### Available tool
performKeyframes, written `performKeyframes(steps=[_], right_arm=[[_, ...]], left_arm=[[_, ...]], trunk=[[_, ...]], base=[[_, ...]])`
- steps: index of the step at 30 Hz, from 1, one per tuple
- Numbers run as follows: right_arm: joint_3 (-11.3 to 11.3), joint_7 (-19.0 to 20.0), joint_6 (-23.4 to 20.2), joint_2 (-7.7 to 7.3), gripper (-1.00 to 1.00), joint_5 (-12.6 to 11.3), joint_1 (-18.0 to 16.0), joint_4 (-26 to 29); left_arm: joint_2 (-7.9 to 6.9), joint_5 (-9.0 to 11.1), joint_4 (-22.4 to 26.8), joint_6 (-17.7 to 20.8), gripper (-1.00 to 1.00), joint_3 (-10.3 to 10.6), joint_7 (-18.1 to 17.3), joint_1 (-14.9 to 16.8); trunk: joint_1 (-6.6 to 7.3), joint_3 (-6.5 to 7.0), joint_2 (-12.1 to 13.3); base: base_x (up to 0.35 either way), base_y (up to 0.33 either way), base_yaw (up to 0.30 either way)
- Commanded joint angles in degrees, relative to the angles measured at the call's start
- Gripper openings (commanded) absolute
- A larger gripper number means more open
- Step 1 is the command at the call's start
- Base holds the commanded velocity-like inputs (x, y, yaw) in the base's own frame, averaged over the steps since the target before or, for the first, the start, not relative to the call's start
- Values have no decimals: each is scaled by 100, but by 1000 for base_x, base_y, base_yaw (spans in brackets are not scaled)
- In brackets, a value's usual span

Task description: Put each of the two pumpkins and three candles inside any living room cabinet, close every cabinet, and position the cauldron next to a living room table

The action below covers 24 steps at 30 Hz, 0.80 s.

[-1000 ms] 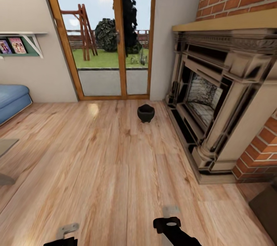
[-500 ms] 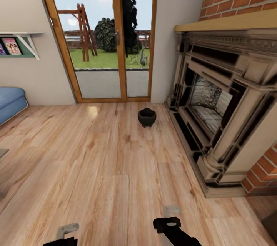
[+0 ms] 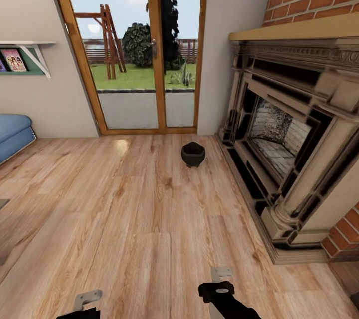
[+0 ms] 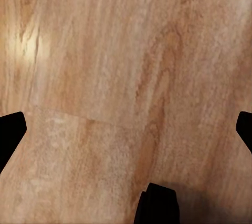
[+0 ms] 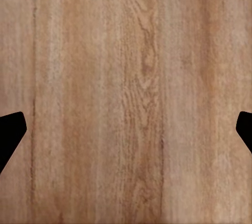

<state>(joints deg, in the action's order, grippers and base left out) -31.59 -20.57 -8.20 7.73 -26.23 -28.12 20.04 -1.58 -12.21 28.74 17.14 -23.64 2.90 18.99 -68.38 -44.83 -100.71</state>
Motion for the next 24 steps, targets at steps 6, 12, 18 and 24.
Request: performKeyframes(steps=[6, 12, 18, 24], right_arm=[[1, 0, -14, 0, 100, -4, 0, 0], [4, 0, -15, 0, 100, -4, 0, 1], [4, 0, -15, 0, 100, -4, 0, 0], [4, 3, -15, 0, 100, -4, 0, 0]], left_arm=[[0, 0, 0, 0, 100, 0, -8, 0], [0, 0, 0, 0, 100, 0, -9, 0], [0, 0, 0, 0, 100, 0, -9, 0], [0, 0, 0, 0, 100, 0, -9, 0]], trunk=[[0, 0, 0], [0, 0, 0], [0, 0, 0], [0, 0, 0]], base=[[1, 0, -8], [0, 0, -184], [0, 0, -273], [0, 0, -280]])
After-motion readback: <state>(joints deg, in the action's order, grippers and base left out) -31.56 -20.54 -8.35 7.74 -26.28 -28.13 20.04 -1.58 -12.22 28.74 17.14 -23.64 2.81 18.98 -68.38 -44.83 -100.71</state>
